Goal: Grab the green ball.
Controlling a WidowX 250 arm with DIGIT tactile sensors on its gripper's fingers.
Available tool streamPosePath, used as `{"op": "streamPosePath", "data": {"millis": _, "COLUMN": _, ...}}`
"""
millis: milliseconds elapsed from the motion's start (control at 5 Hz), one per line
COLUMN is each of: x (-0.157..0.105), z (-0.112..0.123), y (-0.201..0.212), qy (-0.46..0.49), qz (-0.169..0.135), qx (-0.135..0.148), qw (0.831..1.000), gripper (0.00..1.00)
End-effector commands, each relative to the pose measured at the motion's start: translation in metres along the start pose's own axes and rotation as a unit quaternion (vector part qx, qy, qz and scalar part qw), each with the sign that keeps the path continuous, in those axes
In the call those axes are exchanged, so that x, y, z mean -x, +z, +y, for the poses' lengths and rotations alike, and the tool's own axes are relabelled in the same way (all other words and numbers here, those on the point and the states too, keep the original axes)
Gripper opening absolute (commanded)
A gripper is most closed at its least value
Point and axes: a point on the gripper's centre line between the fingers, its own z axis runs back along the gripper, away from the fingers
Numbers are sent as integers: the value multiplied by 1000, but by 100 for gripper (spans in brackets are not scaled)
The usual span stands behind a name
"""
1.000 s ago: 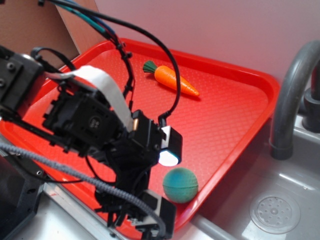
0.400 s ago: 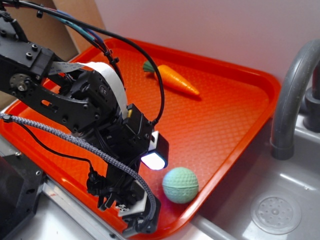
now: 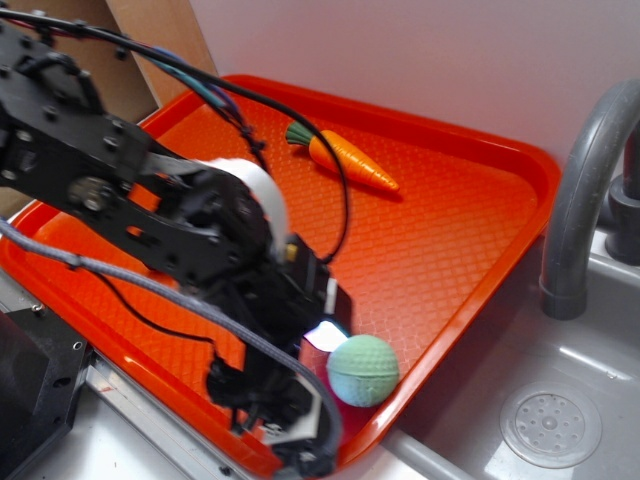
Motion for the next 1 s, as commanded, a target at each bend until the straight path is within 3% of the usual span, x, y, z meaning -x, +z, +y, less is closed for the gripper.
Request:
{"op": "streamPosePath", "data": {"millis": 0, "x": -9, "z": -8, "y": -9, "qy": -5, "qz": -5, "qx": -25, "qw": 1000, "gripper": 0}}
{"op": "streamPosePath", "data": {"millis": 400, "x": 1, "z": 5, "y": -2, "qy": 17, "qz": 16, "qx": -32, "qw": 999, "gripper": 0}}
{"op": "streamPosePath", "data": {"millis": 600, "x": 23, "z": 16, "y": 58, "qy": 118, "qz": 37, "qx": -66, "qw": 990, "gripper": 0}}
{"op": "streamPosePath", "data": {"millis": 800, "x": 40, "z": 32, "y": 121, "qy": 238, "qz": 46, "qx": -96, "qw": 965, "gripper": 0}}
